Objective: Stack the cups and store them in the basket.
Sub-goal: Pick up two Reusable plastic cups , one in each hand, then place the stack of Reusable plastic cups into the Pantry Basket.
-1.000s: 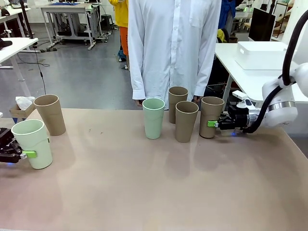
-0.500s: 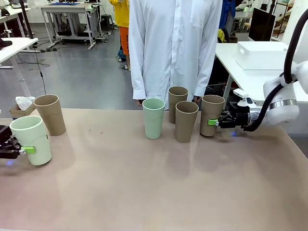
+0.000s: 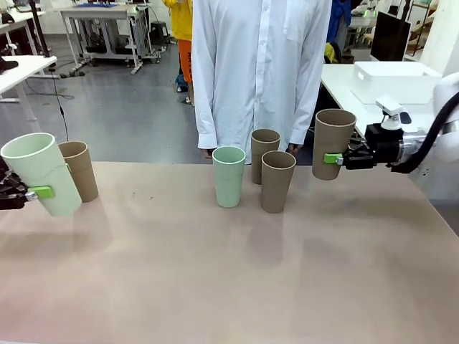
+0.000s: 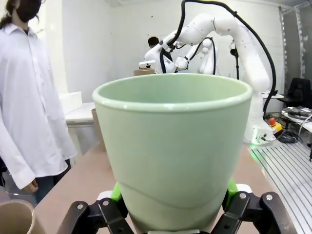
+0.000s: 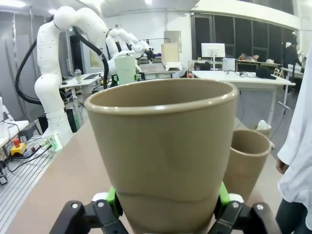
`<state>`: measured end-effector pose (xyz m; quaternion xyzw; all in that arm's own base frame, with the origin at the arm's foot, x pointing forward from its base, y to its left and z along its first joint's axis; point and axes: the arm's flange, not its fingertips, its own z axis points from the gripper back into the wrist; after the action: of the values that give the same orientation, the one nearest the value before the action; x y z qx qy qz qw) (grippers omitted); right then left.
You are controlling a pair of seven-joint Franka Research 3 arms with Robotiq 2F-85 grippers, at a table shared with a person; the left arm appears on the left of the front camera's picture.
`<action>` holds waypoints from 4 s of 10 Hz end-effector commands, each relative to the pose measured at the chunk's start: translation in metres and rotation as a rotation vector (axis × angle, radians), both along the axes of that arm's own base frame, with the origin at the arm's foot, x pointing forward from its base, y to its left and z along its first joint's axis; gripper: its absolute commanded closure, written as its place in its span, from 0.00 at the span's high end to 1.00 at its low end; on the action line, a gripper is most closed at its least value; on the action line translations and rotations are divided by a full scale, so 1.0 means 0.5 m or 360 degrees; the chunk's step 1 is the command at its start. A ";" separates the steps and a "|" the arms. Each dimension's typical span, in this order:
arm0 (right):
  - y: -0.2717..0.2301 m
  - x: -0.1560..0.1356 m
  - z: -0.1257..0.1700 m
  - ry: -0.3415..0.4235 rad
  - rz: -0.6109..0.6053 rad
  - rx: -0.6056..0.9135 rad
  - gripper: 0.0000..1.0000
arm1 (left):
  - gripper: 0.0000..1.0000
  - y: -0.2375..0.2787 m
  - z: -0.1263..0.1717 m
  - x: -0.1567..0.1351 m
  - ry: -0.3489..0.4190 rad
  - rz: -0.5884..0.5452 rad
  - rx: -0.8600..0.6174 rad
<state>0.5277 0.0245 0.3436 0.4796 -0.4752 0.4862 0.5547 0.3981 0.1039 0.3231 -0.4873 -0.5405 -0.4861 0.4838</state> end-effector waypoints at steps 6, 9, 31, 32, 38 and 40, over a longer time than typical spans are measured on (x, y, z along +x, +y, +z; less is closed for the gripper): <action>-0.084 -0.268 0.017 -0.0155 -0.0163 0.0177 0.85 | 0.85 -0.153 0.047 -0.039 0.0069 0.0026 0.0140; -0.111 -0.316 -0.015 -0.0093 -0.0173 0.0221 0.85 | 0.85 -0.183 0.046 -0.030 0.0054 0.0002 0.0125; -0.127 -0.306 -0.044 -0.0065 -0.0213 0.0203 0.85 | 0.85 -0.192 0.040 -0.044 0.0047 -0.0053 0.0135; -0.127 -0.306 -0.044 -0.0065 -0.0213 0.0203 0.85 | 0.85 -0.192 0.040 -0.044 0.0047 -0.0053 0.0135; -0.127 -0.306 -0.044 -0.0065 -0.0213 0.0203 0.85 | 0.85 -0.192 0.040 -0.044 0.0047 -0.0053 0.0135; -0.127 -0.306 -0.044 -0.0065 -0.0213 0.0203 0.85 | 0.85 -0.192 0.040 -0.044 0.0047 -0.0053 0.0135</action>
<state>0.3744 -0.0386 0.3182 0.4718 -0.5440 0.4268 0.5471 0.3752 0.0085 0.3408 -0.4832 -0.5026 -0.5081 0.5057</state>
